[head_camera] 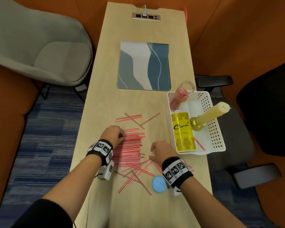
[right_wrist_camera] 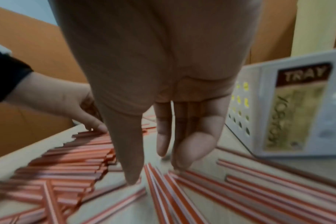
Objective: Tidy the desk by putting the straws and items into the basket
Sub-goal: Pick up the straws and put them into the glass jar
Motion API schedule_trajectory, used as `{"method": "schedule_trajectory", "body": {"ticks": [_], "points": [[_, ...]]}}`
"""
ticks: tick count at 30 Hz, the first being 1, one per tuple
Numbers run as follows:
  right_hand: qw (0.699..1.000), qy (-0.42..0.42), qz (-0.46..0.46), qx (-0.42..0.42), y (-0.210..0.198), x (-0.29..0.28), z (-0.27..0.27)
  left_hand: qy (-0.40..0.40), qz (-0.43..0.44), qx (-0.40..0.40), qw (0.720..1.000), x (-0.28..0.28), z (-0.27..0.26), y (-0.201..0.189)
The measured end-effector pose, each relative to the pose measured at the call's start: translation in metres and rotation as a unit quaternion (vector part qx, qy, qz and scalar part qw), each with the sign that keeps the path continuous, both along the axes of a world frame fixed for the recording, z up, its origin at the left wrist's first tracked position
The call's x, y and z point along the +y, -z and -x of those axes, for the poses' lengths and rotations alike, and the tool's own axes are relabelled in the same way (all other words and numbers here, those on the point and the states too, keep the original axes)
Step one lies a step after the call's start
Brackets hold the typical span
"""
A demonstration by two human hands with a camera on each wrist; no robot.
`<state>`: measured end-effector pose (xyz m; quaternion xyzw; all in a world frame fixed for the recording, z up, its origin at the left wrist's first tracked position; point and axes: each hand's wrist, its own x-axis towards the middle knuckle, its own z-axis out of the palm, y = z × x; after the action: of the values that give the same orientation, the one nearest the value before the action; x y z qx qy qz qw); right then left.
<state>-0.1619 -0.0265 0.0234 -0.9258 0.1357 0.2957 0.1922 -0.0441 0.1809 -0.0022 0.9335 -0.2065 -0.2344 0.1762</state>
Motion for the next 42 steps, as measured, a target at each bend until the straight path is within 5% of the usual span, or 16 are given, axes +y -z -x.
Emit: {"method": "schedule_trajectory", "body": {"ticks": [5, 14, 18, 24, 30, 38, 42], "points": [[0.998, 0.006, 0.067, 0.013, 0.018, 0.006, 0.013, -0.005, 0.027, -0.003, 1.0, 0.003, 0.001, 0.0], [0.998, 0.044, 0.013, -0.033, 0.017, 0.003, 0.012, -0.056, 0.168, -0.022, 0.984, -0.003, -0.01, -0.018], [0.99, 0.07, -0.044, -0.115, 0.003, -0.004, 0.01, -0.084, 0.266, -0.02, 0.96, -0.024, -0.028, -0.052], [0.934, 0.152, -0.156, -0.285, -0.039, -0.029, -0.005, -0.08, 0.399, -0.07, 0.911, -0.086, -0.063, -0.126], [0.904, 0.193, -0.225, -0.308, -0.057, -0.048, -0.001, -0.017, 0.464, -0.074, 0.883, -0.172, -0.103, -0.188], [0.874, 0.216, -0.246, -0.359, -0.089, -0.08, 0.004, 0.061, 0.378, -0.053, 0.922, -0.235, -0.103, -0.175], [0.812, 0.26, -0.214, -0.476, -0.132, -0.113, -0.022, 0.051, 0.321, -0.044, 0.945, -0.222, -0.099, -0.137]]}}
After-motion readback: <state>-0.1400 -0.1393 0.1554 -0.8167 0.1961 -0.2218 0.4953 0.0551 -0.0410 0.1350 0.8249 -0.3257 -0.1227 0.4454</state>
